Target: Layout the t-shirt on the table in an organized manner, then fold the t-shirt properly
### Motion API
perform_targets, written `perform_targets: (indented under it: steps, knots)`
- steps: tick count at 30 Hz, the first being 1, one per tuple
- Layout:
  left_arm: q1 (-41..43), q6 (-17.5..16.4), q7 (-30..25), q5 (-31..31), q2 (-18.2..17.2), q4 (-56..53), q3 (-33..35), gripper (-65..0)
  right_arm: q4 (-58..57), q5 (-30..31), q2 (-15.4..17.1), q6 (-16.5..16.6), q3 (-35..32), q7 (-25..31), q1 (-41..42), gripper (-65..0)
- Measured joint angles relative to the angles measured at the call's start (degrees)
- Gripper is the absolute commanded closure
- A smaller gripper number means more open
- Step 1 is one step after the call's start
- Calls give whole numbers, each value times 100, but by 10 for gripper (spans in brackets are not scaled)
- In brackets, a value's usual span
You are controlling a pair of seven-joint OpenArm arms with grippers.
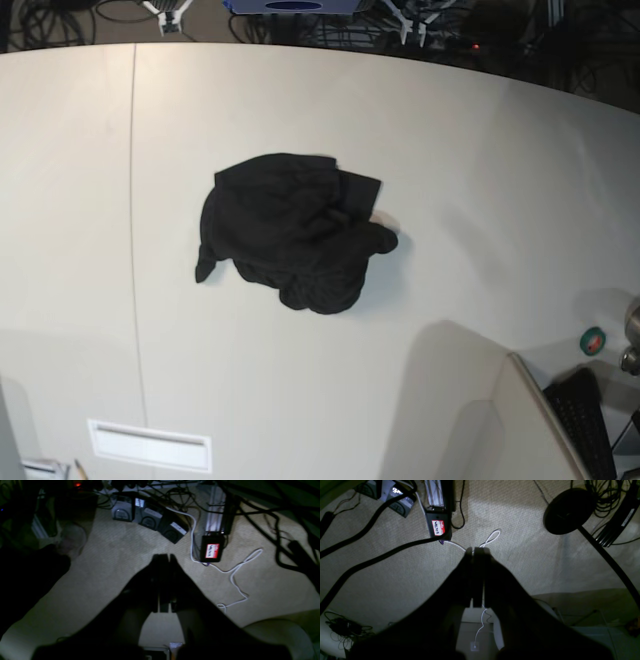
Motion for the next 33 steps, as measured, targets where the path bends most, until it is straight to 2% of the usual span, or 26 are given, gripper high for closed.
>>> perform_targets:
  steps: [33]
  knots:
    - [-13, 0, -2, 0, -66, 11, -2, 0, 0, 0, 4, 0, 0, 2, -4, 0]
